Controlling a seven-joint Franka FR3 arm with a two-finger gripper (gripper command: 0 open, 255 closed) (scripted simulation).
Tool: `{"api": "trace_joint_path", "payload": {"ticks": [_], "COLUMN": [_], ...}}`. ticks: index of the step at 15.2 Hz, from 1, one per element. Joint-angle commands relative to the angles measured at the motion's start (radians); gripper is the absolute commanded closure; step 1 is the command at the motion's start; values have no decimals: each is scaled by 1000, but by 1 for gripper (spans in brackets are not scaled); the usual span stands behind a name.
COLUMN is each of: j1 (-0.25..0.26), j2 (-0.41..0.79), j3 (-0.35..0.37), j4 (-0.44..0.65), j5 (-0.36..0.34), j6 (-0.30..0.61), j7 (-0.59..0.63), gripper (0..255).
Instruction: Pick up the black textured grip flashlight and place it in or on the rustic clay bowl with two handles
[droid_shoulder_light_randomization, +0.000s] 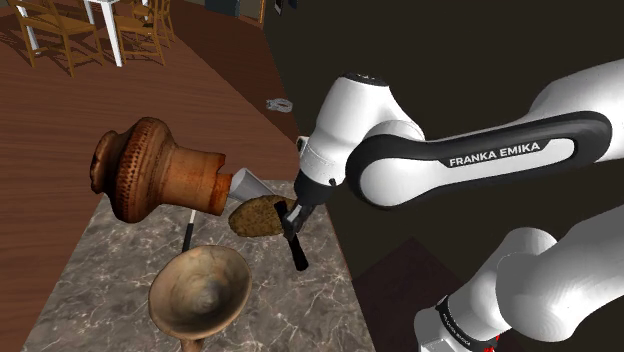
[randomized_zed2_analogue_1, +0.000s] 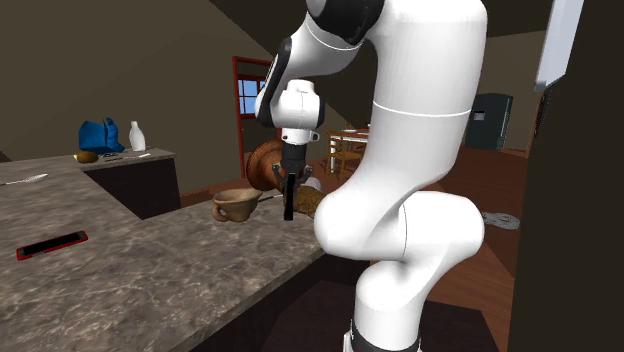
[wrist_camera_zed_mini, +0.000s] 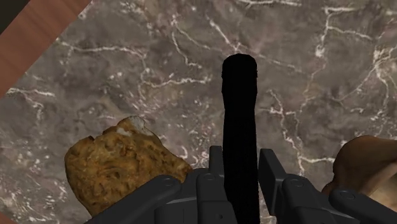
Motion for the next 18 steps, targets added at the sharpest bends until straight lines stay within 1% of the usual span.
{"api": "trace_joint_path", "payload": {"ticks": [1,10,11,15,18], "j1": [-1,-2,-2,13,26], "j2": [-15,-68,-69,32,119], "j3": [-5,-23,-23,51,104], "j4": [17,95,97,198,285], "j5": [0,-1,-1,-38,-85], "j6": [-32,-162,-165,-153,-149], "j7": [-1,4,4,119,211], "gripper": [255,255,255,255,255]}}
